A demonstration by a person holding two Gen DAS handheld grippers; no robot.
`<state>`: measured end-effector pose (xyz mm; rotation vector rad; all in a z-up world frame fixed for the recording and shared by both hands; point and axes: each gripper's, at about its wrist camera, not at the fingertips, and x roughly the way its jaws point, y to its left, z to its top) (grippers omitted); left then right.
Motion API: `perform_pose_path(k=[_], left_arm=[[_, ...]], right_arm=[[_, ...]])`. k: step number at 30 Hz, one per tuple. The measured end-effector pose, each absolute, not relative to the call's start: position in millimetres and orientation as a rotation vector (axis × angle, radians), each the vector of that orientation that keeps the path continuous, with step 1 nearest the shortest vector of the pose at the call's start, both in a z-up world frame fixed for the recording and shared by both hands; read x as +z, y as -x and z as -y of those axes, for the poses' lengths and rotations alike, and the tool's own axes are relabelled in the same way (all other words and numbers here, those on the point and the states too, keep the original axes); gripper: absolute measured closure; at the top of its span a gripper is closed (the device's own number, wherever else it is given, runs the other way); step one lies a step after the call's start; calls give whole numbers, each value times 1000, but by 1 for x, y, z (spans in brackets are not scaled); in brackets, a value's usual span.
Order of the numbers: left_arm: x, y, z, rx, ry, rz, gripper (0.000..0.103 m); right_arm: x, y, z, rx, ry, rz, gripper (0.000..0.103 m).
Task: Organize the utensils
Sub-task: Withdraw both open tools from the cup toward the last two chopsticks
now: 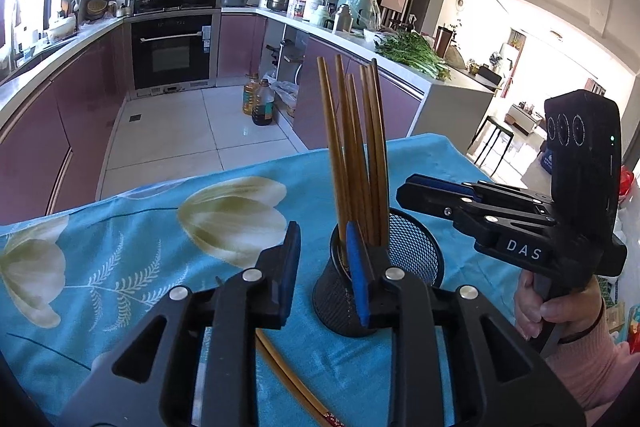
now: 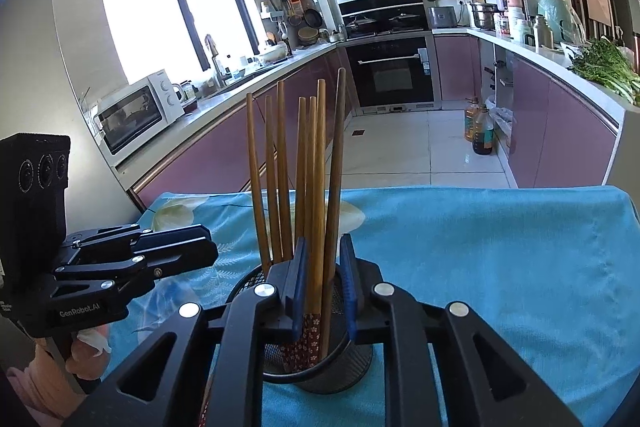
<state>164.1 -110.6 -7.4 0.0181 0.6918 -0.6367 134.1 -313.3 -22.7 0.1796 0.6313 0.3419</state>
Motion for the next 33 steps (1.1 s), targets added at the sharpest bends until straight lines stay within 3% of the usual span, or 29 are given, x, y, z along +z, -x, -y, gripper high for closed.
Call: perform_pose_path(k=[7,12,15,23,33], left_arm=[[-4,-136,78,-581,6,-622,70],[-14,-119,52,-519,19,-612,53],[-30,-114,38,-480,24,-642,49],[-81,-108,23,-409,0,-776,48],[-98,-103,26,-398,-11,-814,48]], right_arm=[[-10,-96,303,445,-141,-565,71],[-15,-70,287,533,-111,-564,63],[-31,-63,273,559,-80,-605,60],[-92,-69,230,561,-34,-792,60],[-112,-74,216,547,-16,-858,60]])
